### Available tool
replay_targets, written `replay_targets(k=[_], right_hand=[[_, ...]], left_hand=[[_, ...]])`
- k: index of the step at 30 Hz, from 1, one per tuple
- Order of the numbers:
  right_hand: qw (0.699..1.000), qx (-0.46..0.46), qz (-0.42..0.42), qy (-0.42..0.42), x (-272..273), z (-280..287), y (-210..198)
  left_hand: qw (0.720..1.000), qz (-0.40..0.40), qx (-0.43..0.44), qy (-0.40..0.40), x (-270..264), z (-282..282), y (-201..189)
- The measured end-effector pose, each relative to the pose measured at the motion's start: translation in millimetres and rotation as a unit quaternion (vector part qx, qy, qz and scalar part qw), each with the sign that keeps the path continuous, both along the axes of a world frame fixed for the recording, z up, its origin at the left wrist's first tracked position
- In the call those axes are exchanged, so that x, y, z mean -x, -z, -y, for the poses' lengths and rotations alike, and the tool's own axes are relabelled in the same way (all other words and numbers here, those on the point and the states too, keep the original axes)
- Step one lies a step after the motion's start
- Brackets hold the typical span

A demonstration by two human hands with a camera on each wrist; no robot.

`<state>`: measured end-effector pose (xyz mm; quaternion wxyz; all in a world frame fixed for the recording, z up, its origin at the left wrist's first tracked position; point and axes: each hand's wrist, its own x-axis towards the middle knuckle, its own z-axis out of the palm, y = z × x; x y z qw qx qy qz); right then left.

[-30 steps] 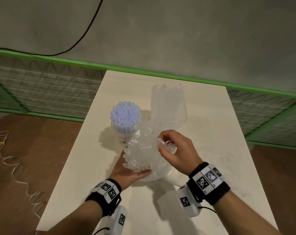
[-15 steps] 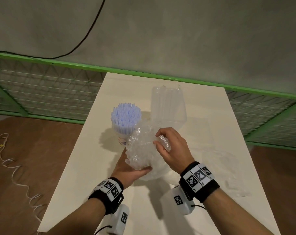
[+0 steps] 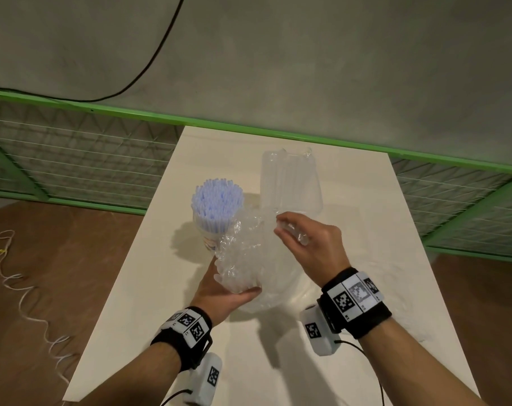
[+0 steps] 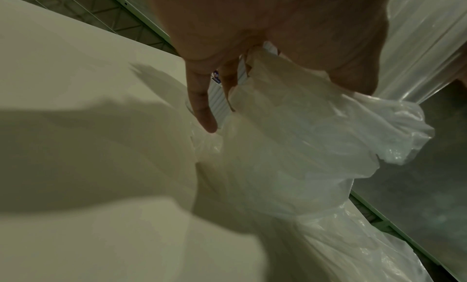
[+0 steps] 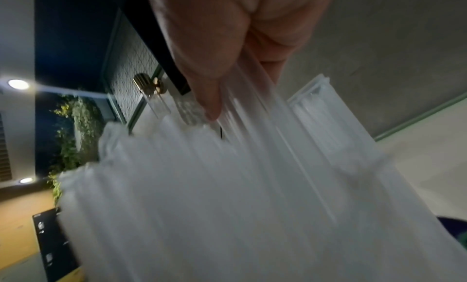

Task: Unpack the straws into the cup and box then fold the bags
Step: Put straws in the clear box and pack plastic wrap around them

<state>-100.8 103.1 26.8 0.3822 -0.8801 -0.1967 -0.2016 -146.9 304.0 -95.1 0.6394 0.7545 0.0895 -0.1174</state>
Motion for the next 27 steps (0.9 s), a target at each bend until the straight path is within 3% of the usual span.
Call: replay_targets(k=[11,18,27], right_hand=[[0.998,-0.051,0.04,0.018,-27,25,-76],[0.993,-0.113,0.013,0.022,-47,57,-125],[0.997,-0.079,0.009,0.019,-70,66,-129]], left_hand=[[1.0,-0.016,0.002,-0.006,0,0,1],[1.0,-0.019,0.0,-0.009,-1,0,0],[0.999,-0.029,-0.016,-0.012,-3,2,4]])
